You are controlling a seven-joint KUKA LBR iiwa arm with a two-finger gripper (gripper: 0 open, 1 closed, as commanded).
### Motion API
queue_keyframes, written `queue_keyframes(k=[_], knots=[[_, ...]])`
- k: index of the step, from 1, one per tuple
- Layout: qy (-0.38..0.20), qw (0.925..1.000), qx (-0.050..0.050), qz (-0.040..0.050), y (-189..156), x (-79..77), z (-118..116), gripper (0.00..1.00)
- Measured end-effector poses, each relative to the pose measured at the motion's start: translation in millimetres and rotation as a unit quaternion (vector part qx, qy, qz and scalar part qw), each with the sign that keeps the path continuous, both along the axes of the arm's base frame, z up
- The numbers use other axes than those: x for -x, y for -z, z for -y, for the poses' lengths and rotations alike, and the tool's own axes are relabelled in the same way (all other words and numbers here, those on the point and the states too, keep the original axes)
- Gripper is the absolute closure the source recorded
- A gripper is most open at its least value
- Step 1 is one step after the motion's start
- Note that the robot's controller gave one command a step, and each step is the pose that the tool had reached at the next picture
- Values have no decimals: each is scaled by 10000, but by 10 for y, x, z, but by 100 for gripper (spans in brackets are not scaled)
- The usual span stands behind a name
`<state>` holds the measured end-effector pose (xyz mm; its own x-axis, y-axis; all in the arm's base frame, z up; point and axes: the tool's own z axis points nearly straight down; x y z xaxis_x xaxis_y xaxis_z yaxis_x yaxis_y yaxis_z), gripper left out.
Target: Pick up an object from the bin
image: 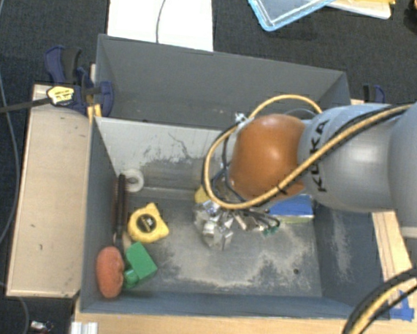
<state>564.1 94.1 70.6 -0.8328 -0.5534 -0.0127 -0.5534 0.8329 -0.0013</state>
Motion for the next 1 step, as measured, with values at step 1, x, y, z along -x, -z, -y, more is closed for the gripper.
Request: queue_keyframes(k=[1], knots=[[10, 10000, -1, -33, -356, 26, 1, 100]])
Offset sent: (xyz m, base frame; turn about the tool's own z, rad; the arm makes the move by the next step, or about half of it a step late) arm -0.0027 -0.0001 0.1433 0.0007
